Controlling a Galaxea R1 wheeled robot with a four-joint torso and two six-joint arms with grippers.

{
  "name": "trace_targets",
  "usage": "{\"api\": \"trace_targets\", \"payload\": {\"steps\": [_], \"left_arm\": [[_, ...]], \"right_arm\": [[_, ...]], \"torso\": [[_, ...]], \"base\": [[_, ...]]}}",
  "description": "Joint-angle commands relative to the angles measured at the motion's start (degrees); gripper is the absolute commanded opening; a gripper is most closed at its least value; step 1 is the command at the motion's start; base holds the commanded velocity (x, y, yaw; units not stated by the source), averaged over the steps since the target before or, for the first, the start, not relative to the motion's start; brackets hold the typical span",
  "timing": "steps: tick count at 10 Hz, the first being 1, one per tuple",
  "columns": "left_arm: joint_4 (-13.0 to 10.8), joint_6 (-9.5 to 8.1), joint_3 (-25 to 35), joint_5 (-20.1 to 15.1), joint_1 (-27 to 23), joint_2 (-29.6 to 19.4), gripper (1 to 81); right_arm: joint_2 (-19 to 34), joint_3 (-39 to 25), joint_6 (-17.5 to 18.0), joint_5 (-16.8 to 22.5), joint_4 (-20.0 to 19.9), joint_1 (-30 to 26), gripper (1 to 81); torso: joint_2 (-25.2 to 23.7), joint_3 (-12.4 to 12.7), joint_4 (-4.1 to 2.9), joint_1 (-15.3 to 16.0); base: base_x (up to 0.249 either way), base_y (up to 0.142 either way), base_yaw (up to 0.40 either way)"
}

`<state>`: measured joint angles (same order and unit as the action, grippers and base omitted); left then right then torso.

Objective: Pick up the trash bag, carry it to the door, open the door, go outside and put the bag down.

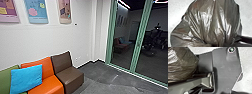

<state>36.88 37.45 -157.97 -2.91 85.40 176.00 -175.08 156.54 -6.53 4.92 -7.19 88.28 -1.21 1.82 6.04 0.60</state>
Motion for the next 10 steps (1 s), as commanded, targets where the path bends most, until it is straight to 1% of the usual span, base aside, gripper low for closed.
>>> {"api": "trace_targets", "payload": {"steps": [1,2,4,5,7,8,9,10], "left_arm": [[-0.1,0.52,0.2,-3.5,-3.3,-0.3,1.0],[-0.2,0.61,0.5,-1.4,-3.1,-0.1,1.0],[-0.1,1.31,0.6,-1.2,-3.1,-0.2,1.0],[-0.1,1.31,1.9,-1.2,-3.1,-0.9,1.0],[-0.1,1.31,7.2,-1.1,-3.0,-3.8,1.0],[-0.1,1.31,8.6,-1.1,-3.0,-4.7,1.0],[-0.2,1.31,8.5,-1.1,-3.0,-4.9,1.0],[-0.2,1.31,8.5,-1.1,-2.8,-5.0,1.0]], "right_arm": [[0.1,0.7,-0.3,2.6,0.7,-2.6,81.1],[0.5,0.4,-0.4,2.0,1.0,-2.7,81.1],[1.4,-0.9,-0.4,1.4,1.3,-2.7,81.1],[2.6,-3.7,-0.3,1.4,1.2,-2.8,81.1],[6.7,-11.6,-0.2,1.3,0.8,-2.7,81.1],[8.1,-14.2,-0.2,1.3,0.8,-2.6,81.1],[8.6,-15.0,-0.1,1.3,0.5,-2.8,81.1],[8.5,-14.3,-0.1,1.3,0.5,-2.8,81.1]], "torso": [[0.0,0.0,0.00,0.0],[0.0,0.0,0.00,0.0],[0.0,0.0,0.00,0.0],[0.0,0.0,0.00,0.0],[0.0,0.0,0.00,0.0],[0.0,0.0,0.00,0.0],[0.0,0.0,0.00,0.0],[0.0,0.0,0.00,0.0]], "base": [[0.000,0.000,-0.290],[0.000,0.000,-0.288],[0.000,0.000,-0.257],[0.000,0.000,-0.246],[0.000,0.000,-0.244],[0.000,0.000,-0.243],[0.000,0.000,-0.243],[0.000,0.000,-0.254]]}}
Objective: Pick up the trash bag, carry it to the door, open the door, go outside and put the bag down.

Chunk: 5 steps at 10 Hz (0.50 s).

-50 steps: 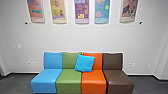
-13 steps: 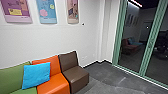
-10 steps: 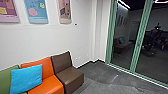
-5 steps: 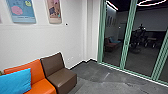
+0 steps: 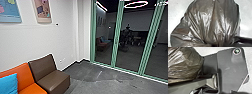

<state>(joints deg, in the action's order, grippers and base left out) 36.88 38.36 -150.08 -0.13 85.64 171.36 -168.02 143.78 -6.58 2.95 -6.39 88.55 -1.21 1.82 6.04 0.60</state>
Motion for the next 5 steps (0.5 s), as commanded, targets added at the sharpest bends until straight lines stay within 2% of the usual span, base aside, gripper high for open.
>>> {"api": "trace_targets", "payload": {"steps": [1,2,5], "left_arm": [[-0.5,0.48,0.7,-3.9,-3.0,-0.3,1.0],[-1.3,0.40,0.6,-3.8,-2.9,-0.1,1.0],[-1.3,0.40,-0.5,-3.8,-2.8,0.4,1.0]], "right_arm": [[1.3,-1.1,-0.1,3.3,-0.3,-3.1,81.1],[1.3,-0.7,-0.1,3.3,-0.3,-3.1,81.1],[0.6,0.2,-0.1,3.3,-0.1,-2.8,81.1]], "torso": [[0.0,0.0,0.00,0.0],[0.0,0.0,0.00,0.0],[0.0,0.0,0.00,0.0]], "base": [[0.000,0.000,-0.263],[0.000,0.000,-0.274],[0.000,0.000,-0.294]]}}
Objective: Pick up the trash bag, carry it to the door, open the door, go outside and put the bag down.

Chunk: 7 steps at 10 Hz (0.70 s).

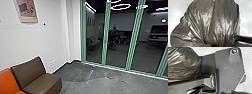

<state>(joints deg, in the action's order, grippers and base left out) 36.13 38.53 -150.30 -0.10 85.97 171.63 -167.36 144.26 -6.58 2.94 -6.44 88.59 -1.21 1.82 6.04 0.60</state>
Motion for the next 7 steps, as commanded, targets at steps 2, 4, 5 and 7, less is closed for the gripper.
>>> {"api": "trace_targets", "payload": {"steps": [2,4,5,7], "left_arm": [[-0.6,0.23,-1.3,-3.9,-3.1,0.6,1.0],[-0.6,0.14,-2.2,-3.9,-3.1,1.0,1.0],[-0.6,0.14,-3.0,-3.9,-3.1,1.4,1.0],[-0.6,0.14,-4.0,-3.9,-3.1,2.1,1.0]], "right_arm": [[-0.8,0.8,-0.2,3.3,0.2,-2.8,81.1],[-1.2,1.7,-0.2,3.2,0.4,-2.7,81.1],[-1.4,2.1,-0.2,3.2,0.4,-2.8,81.1],[-2.1,2.5,-0.2,3.2,0.5,-2.8,81.1]], "torso": [[0.0,0.0,0.00,0.0],[0.0,0.0,0.00,0.0],[0.0,0.0,0.00,0.0],[0.0,0.0,0.00,0.0]], "base": [[0.000,0.000,-0.319],[0.000,0.000,-0.324],[0.000,0.000,-0.325],[0.000,0.000,-0.326]]}}
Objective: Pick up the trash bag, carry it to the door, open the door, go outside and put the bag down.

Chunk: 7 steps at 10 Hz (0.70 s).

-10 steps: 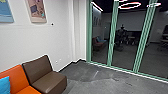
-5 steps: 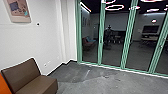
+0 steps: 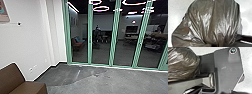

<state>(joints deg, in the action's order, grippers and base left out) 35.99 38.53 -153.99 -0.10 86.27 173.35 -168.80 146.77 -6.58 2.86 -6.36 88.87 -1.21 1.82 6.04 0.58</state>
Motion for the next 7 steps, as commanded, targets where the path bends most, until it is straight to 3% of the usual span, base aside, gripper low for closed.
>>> {"api": "trace_targets", "payload": {"steps": [1,7], "left_arm": [[-0.5,0.14,-0.4,-3.8,-3.4,0.4,1.0],[-0.5,0.14,-0.4,-3.8,-3.6,0.4,1.0]], "right_arm": [[-1.1,0.3,-0.2,3.3,0.4,-3.0,81.1],[-2.1,2.0,-0.2,3.3,0.4,-2.7,81.1]], "torso": [[0.0,0.0,0.00,0.0],[0.0,0.0,0.00,0.0]], "base": [[0.000,0.000,-0.330],[0.000,0.000,-0.337]]}}
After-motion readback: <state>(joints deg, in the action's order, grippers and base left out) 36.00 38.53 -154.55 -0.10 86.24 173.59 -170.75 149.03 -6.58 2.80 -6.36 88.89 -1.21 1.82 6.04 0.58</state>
